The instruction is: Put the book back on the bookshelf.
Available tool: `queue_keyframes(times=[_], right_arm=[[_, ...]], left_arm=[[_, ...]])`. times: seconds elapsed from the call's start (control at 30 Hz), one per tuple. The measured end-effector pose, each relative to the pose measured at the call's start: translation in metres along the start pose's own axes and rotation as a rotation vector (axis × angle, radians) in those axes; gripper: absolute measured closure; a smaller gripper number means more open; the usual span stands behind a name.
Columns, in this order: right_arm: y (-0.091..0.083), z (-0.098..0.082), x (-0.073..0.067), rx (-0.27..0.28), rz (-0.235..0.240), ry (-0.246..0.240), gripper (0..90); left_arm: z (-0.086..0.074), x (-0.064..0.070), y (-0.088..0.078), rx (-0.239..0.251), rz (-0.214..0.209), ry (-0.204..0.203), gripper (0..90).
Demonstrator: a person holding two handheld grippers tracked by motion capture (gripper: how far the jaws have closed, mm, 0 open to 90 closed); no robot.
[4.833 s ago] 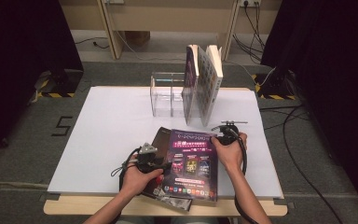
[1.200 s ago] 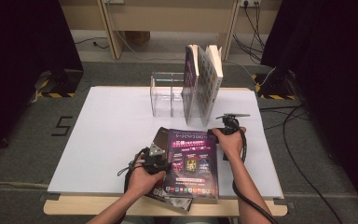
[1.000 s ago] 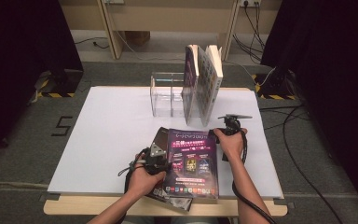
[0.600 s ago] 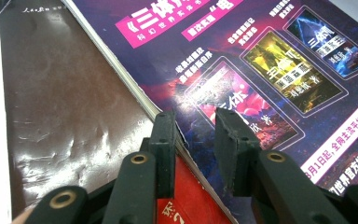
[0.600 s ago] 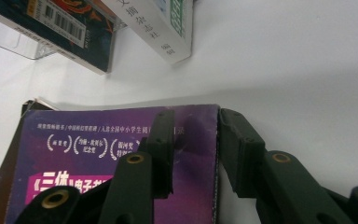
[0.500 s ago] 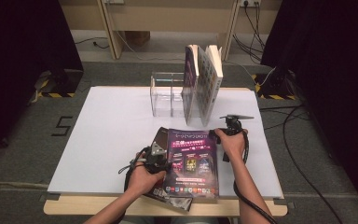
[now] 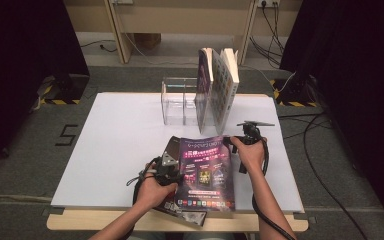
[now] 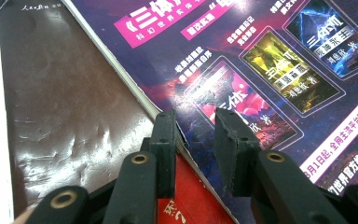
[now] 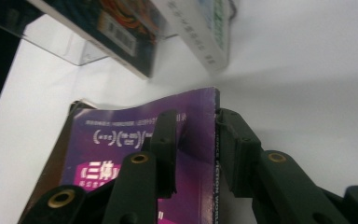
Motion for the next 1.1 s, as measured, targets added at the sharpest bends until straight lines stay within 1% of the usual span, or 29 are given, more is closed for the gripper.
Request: queue_keyframes(times=[0.03, 0.1, 0.13, 0.17, 0.2, 0.27, 0.3, 0.37, 0.43, 0.5, 0.6, 0.63, 0.67, 0.7, 0.8, 0.87, 0.93, 1.1], right_arm=[[-0.002, 0.000, -0.002, -0.005, 0.006, -0.003, 71.6], [-0.004, 0.001, -0.005, -0.009, 0.012, -0.026, 71.7], [-0.005, 0.001, -0.007, -0.011, 0.017, -0.027, 71.7], [-0.006, 0.002, -0.008, -0.009, 0.017, -0.038, 71.6], [-0.006, 0.001, -0.009, -0.013, 0.014, -0.037, 71.6], [-0.004, -0.003, -0.009, -0.041, 0.010, -0.038, 71.0], [-0.003, -0.004, -0.008, -0.035, 0.008, -0.054, 71.0], [-0.003, -0.006, -0.008, -0.027, 0.011, -0.049, 71.0], [-0.003, -0.007, -0.008, -0.023, 0.014, -0.055, 71.1], [-0.004, -0.008, -0.009, -0.029, 0.018, -0.056, 71.2], [-0.005, -0.010, -0.012, -0.048, 0.026, -0.080, 71.3], [-0.005, -0.011, -0.014, -0.060, 0.030, -0.073, 71.3], [-0.005, -0.011, -0.014, -0.054, 0.028, -0.102, 71.3], [-0.005, -0.012, -0.014, -0.055, 0.027, -0.105, 71.3], [-0.006, -0.013, -0.016, -0.054, 0.038, -0.106, 72.1], [-0.007, -0.015, -0.018, -0.062, 0.037, -0.108, 72.9], [-0.008, -0.016, -0.019, -0.069, 0.041, -0.130, 74.5], [-0.009, -0.019, -0.026, -0.085, 0.048, -0.148, 79.2]], left_arm=[[0.000, 0.000, 0.000, 0.000, 0.001, 0.001, 69.3], [0.000, 0.000, 0.000, -0.001, 0.002, 0.002, 69.3], [0.000, 0.000, 0.000, -0.001, 0.002, 0.002, 69.3], [0.000, 0.000, 0.000, 0.000, 0.002, 0.000, 69.3], [0.000, 0.000, 0.000, 0.001, 0.001, 0.000, 69.3], [0.000, 0.000, 0.000, 0.001, 0.003, 0.002, 69.3], [0.000, 0.000, 0.000, 0.001, 0.003, 0.002, 69.3], [0.000, 0.000, 0.000, 0.001, 0.001, 0.001, 69.3], [0.000, 0.000, 0.000, 0.001, 0.001, 0.000, 69.2], [0.000, 0.000, 0.000, 0.003, 0.002, -0.002, 69.2], [0.000, 0.000, 0.000, 0.002, 0.004, -0.002, 69.3], [0.000, 0.000, -0.001, 0.002, 0.005, -0.002, 69.2], [0.000, 0.000, -0.001, 0.003, 0.005, -0.001, 69.3], [0.000, 0.000, -0.001, 0.003, 0.005, -0.001, 69.3], [0.000, 0.000, -0.001, 0.000, 0.006, 0.002, 69.3], [-0.001, -0.001, -0.001, -0.001, 0.006, 0.002, 69.3], [-0.001, -0.001, -0.001, 0.001, 0.006, 0.002, 69.3], [-0.001, -0.001, -0.001, 0.002, 0.011, 0.003, 69.3]])
Point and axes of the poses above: each handheld gripper's, and its own axes: y roughly forward along the jaws, z roughly out of its top, x roughly to its right, the point moved 8 cm from there along y, roughly forward along the jaws, and after that the axes turned 1 degree about x, right-handed, at the moved point
